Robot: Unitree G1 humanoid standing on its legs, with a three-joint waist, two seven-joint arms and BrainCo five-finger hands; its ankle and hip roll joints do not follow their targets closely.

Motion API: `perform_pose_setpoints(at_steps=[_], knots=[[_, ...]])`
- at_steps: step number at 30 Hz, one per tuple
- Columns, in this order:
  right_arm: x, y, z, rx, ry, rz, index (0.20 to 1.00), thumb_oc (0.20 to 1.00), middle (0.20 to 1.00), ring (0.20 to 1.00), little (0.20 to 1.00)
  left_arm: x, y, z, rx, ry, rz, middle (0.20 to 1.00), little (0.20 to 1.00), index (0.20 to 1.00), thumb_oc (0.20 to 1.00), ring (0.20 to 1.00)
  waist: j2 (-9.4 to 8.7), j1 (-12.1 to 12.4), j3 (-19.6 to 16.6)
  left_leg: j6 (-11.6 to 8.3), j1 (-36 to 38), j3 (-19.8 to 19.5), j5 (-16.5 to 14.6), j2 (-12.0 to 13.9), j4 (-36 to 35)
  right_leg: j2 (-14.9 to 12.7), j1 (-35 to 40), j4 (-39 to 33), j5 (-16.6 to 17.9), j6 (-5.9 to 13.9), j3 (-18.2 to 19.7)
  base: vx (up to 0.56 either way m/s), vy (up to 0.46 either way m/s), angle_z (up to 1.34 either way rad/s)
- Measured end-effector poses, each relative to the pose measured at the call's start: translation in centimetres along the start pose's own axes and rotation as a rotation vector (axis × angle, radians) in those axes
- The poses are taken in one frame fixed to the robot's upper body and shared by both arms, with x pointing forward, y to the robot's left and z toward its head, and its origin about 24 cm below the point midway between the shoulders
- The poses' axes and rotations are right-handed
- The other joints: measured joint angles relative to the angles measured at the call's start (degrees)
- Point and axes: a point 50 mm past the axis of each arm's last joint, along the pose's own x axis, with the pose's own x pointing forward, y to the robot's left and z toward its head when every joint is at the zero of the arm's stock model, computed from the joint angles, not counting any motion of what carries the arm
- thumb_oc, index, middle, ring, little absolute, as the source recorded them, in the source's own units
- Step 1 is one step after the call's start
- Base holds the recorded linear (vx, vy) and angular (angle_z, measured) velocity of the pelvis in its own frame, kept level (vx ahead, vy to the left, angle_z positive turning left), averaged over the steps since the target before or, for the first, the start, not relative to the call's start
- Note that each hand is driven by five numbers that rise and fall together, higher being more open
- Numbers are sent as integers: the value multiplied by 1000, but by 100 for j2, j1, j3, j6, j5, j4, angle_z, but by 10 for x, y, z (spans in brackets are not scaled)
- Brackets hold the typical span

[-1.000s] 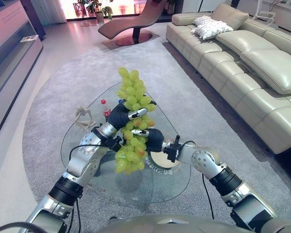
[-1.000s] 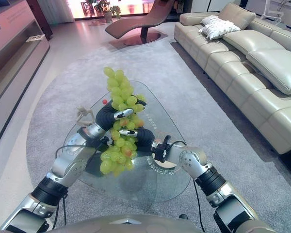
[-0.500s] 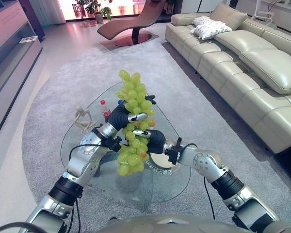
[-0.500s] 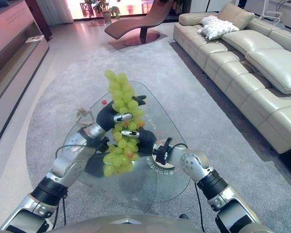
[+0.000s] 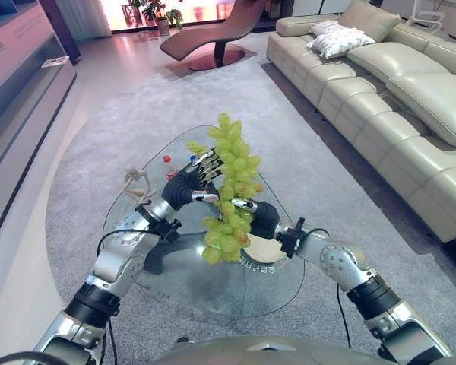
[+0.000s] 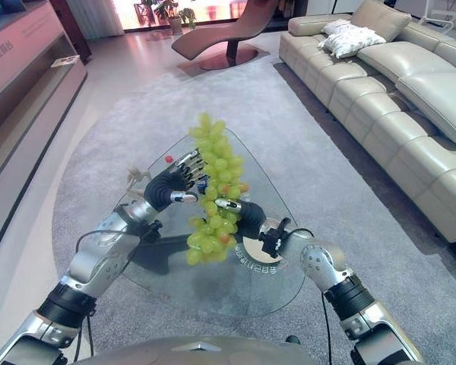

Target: Pick up fruits into the plate

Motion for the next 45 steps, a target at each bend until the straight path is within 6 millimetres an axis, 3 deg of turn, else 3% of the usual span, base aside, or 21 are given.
perform_pose_setpoints(at_steps=[7, 12, 14, 17, 22, 27, 30, 34, 36, 40, 45], knots=[[-25, -36, 7, -55, -21, -194, 200, 200, 200, 200, 200, -27, 28, -37, 132, 244, 160, 1000, 1000, 1000, 1000, 1000, 87, 45, 64, 3, -70, -89, 2, -3, -1, -1, -13, -4, -5, 6, -65, -2, 4, 4], [-46, -61, 10, -75, -27, -333, 200, 200, 200, 200, 200, -75, 45, -94, 125, 525, 385, 1000, 1000, 1000, 1000, 1000, 118, 57, 193, -5, -134, -111, 7, -5, 0, 1, -73, -5, -6, 7, -77, -24, -4, 1], [-53, -70, 10, -109, -15, -400, 200, 200, 200, 200, 200, -98, 44, -120, 113, 653, 481, 1000, 1000, 1000, 1000, 1000, 91, 56, 259, -11, -252, -144, 34, -10, 1, 2, -170, -4, -3, 6, -101, -140, -14, 5], [-61, -87, 11, -206, 25, -538, 200, 200, 200, 200, 200, -120, 43, -143, 126, 781, 588, 1000, 1000, 1000, 1000, 1000, 32, 68, 403, -14, -439, -185, 72, -11, 2, 1, -337, -4, 0, 4, -128, -232, -12, 5], [-80, -115, 45, -468, 95, -834, 200, 200, 200, 200, 200, -133, 45, -161, 167, 895, 745, 1000, 1000, 1000, 1000, 1000, -8, 152, 1019, 27, -836, -290, 209, -43, 4, -12, -679, -1, 147, -13, -172, -117, -1, 6], [-91, -131, 68, -668, 198, -1027, 200, 200, 200, 200, 200, -156, 48, -172, 252, 1016, 939, 1000, 1000, 1000, 1000, 1000, -33, 247, 1391, 26, -932, -388, 209, -53, 48, -13, -702, -1, 147, -14, -221, -59, -37, 6], [-104, -141, 83, -743, 264, -1156, 200, 200, 200, 200, 200, -146, 55, -169, 300, 1004, 959, 1000, 1000, 1000, 1000, 1000, -45, 410, 1587, 18, -1084, -482, 216, -55, 89, -17, -762, 0, 149, -18, -307, -31, -29, 17], [-109, -143, 102, -829, 296, -1228, 200, 200, 200, 200, 200, -148, 57, -168, 327, 1014, 957, 1000, 1000, 1000, 1000, 1000, -44, 608, 1805, 19, -1151, -515, 217, -93, 93, -52, -802, 1, 150, -19, -343, -50, 5, 6], [-107, -140, 120, -904, 293, -1251, 200, 200, 200, 200, 200, -149, 59, -166, 335, 1014, 960, 1000, 1000, 1000, 1000, 1000, -33, 653, 1961, 21, -1251, -558, 218, -112, 136, -67, -866, 20, 150, -19, -374, -85, 6, 9], [-99, -124, 161, -1097, 254, -1294, 200, 200, 200, 200, 200, -133, 69, -159, 353, 960, 967, 1000, 1000, 1000, 1000, 1000, 2, 703, 2381, 20, -1648, -697, 216, -126, 379, -103, -1133, 178, 151, -22, -475, -60, -4, 13], [-84, -106, 193, -1258, 190, -1327, 200, 200, 200, 200, 200, -109, 77, -149, 394, 878, 958, 1000, 1000, 1000, 1000, 1000, 28, 771, 2713, 68, -2081, -739, 168, -211, 747, -253, -1536, 552, 148, -23, -498, -28, -6, 5]])
